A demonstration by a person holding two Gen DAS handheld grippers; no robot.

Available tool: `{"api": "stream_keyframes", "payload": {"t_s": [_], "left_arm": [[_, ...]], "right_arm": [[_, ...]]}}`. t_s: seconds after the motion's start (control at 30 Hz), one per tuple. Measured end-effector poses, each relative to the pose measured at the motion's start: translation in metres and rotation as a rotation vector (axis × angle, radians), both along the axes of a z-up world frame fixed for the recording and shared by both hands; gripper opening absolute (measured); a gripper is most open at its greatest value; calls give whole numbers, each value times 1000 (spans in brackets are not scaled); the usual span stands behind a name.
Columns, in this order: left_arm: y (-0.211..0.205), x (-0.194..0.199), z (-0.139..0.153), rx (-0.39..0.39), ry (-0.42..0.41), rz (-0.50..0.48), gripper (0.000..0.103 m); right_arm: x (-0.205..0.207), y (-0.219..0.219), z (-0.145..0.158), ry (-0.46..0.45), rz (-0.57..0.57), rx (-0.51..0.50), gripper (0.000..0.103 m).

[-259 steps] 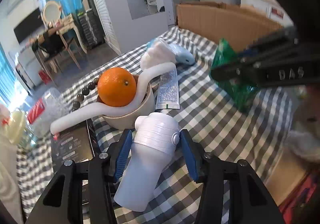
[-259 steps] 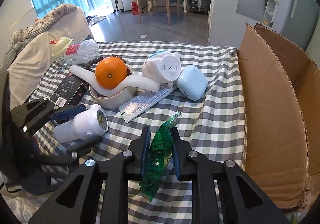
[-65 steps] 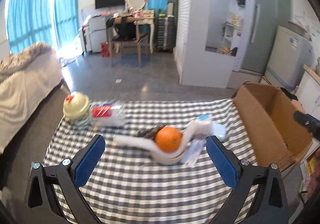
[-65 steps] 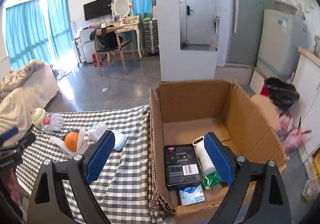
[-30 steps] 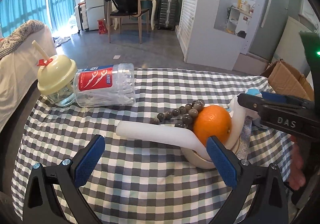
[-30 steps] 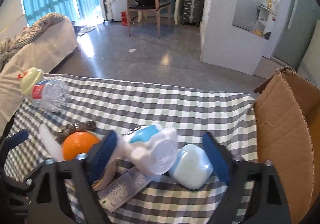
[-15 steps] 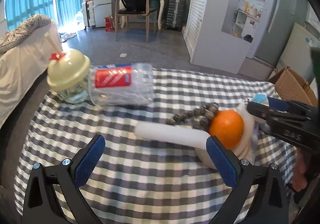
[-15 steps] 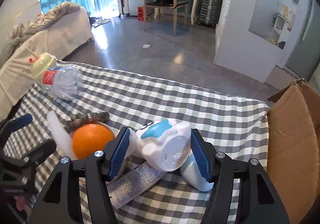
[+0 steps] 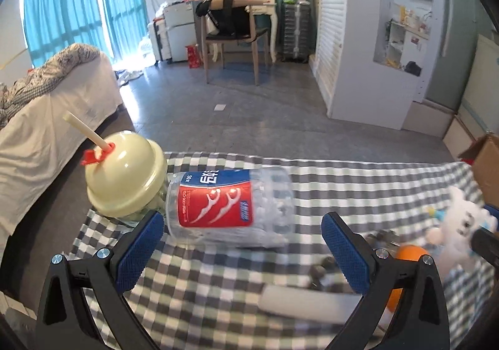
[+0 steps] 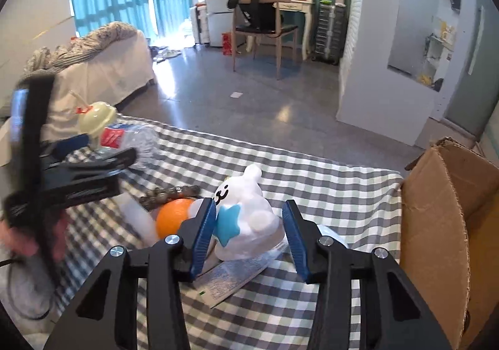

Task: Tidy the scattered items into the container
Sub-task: 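Grasp the white bear figurine with the right gripper, then grasp the clear floss container with the left gripper while the right holds the bear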

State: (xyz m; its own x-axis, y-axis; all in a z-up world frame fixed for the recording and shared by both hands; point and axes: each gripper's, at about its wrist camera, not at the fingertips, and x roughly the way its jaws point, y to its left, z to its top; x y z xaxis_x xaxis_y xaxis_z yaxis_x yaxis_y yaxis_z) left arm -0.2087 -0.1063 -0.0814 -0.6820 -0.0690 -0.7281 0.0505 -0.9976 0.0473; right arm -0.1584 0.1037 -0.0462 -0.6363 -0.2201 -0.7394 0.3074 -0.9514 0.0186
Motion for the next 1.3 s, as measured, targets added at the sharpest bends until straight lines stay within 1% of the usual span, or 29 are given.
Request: {"api": "stream_keyframes", "payload": {"t_s": [0.1, 0.17, 0.2, 0.23, 0.33, 0.37, 0.43, 0.47, 0.57, 0.63, 0.73, 0.83, 1.0, 1.1, 1.23, 1.3], "left_arm": [[-8, -8, -13, 24, -19, 26, 103], [-12, -14, -20, 39, -37, 35, 103], [-14, -16, -24, 42, -47, 36, 103], [-14, -18, -26, 45, -55, 37, 103], [-15, -23, -31, 61, -72, 30, 103], [-16, -24, -30, 60, -68, 33, 102], [-17, -23, -28, 75, -61, 15, 89], [-17, -23, -27, 81, -65, 5, 89], [-14, -22, -28, 53, -67, -2, 89], [-11, -18, -24, 41, -54, -9, 89], [-2, -6, -12, 5, -20, -30, 89], [9, 10, 6, -32, 23, -57, 89], [30, 39, 43, -34, 73, -107, 89], [50, 60, 68, -30, 107, -148, 89], [79, 84, 93, -29, 151, -211, 89], [98, 94, 105, -16, 169, -249, 89]], "right_arm": [[-5, -1, -8, -16, -1, 31, 43], [-10, 0, -14, -44, 13, 13, 41], [-13, 2, -17, -63, 21, 7, 36], [-15, 2, -21, -79, 23, 5, 36], [-18, 3, -24, -83, 18, -2, 36], [-19, 5, -23, -87, 19, -12, 36], [-18, 7, -22, -90, 23, -24, 36], [-17, 7, -22, -90, 23, -22, 36], [-13, 7, -19, -78, 21, -9, 36], [-7, 6, -17, -67, 20, -4, 36], [-1, 8, -8, -48, 18, 0, 36], [6, 13, 3, -25, 11, -13, 36], [25, 24, 27, 23, 3, -34, 36], [39, 34, 43, 57, -17, -41, 36], [64, 56, 66, 106, -55, -58, 36], [75, 72, 77, 128, -83, -61, 36]]}}
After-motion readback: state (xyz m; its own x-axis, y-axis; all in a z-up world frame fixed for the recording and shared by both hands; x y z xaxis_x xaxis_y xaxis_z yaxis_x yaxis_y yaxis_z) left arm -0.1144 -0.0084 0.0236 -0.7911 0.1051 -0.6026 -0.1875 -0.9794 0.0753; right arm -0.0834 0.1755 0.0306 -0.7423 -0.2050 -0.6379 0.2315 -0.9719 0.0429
